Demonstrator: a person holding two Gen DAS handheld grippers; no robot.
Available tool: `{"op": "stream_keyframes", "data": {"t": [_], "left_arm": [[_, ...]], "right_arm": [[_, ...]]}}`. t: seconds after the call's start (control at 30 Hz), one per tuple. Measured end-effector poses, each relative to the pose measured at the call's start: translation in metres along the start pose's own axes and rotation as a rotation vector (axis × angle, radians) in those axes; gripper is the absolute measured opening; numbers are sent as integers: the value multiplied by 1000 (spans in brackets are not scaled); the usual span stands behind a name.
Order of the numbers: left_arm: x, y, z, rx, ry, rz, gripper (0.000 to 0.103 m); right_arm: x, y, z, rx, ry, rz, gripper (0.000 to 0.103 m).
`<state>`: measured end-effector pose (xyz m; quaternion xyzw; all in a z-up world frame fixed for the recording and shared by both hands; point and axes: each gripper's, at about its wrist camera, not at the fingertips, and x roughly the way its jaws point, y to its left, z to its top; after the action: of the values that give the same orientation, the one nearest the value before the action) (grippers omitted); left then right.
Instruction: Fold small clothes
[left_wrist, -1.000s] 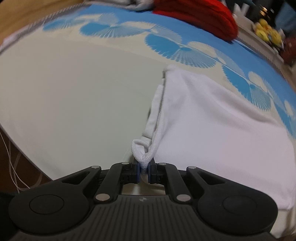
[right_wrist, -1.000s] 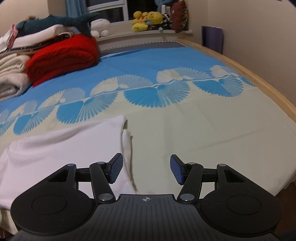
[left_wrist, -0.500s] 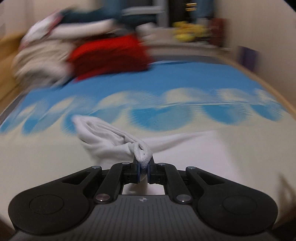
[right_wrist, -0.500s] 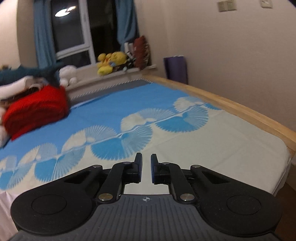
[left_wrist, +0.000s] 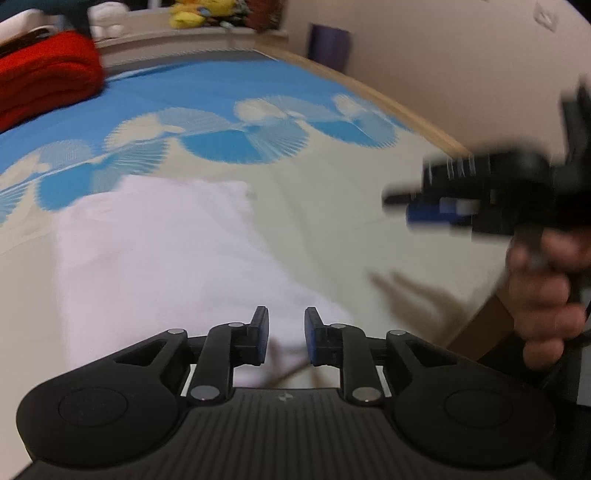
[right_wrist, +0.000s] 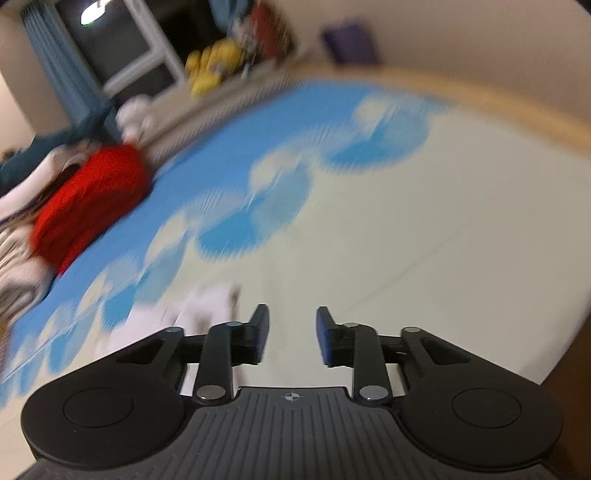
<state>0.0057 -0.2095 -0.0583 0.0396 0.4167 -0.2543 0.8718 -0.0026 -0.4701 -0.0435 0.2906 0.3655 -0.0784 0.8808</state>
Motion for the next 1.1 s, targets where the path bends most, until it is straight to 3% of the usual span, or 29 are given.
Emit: {"op": "stream_keyframes", "data": {"t": [0.07, 0.1, 0.2, 0.3, 0.37, 0.4, 0.43, 0.53, 0.63, 0.7, 0.8, 0.87, 0.93, 1.1], "left_arm": [[-9, 25, -3, -47, 2, 41, 23], [-12, 42, -3, -75, 5, 61, 24], [-13, 81, -8, -180, 19, 140, 39], [-3, 101, -23, -237, 44, 133, 38], [13, 105, -36, -235, 117, 130, 38], [22, 105, -44, -224, 161, 143, 38], [26, 103, -49, -214, 173, 147, 38], [25, 107, -45, -221, 172, 133, 39], [21, 123, -33, -306, 193, 90, 53], [19, 135, -16, -353, 202, 107, 65], [17, 155, 18, -414, 163, 166, 77], [17, 165, 44, -432, 115, 156, 84], [23, 176, 66, -426, 85, 121, 86], [56, 202, 76, -435, 96, 78, 86]], "right_arm": [[17, 6, -6, 13, 98, 34, 50], [27, 11, -12, 17, 155, 48, 52], [47, 29, -25, -13, 255, 39, 55], [60, 46, -40, -84, 336, -3, 55], [65, 50, -47, -121, 367, -17, 45], [65, 53, -51, -143, 370, -23, 33], [65, 55, -53, -167, 370, -31, 10], [60, 57, -56, -189, 351, -33, 9], [54, 52, -60, -187, 362, -66, 9], [55, 56, -63, -216, 369, -83, 9], [53, 60, -61, -220, 331, -93, 21], [46, 59, -53, -200, 252, -83, 46], [38, 62, -48, -198, 168, -84, 58], [56, 71, -45, -151, 185, -116, 58]]}}
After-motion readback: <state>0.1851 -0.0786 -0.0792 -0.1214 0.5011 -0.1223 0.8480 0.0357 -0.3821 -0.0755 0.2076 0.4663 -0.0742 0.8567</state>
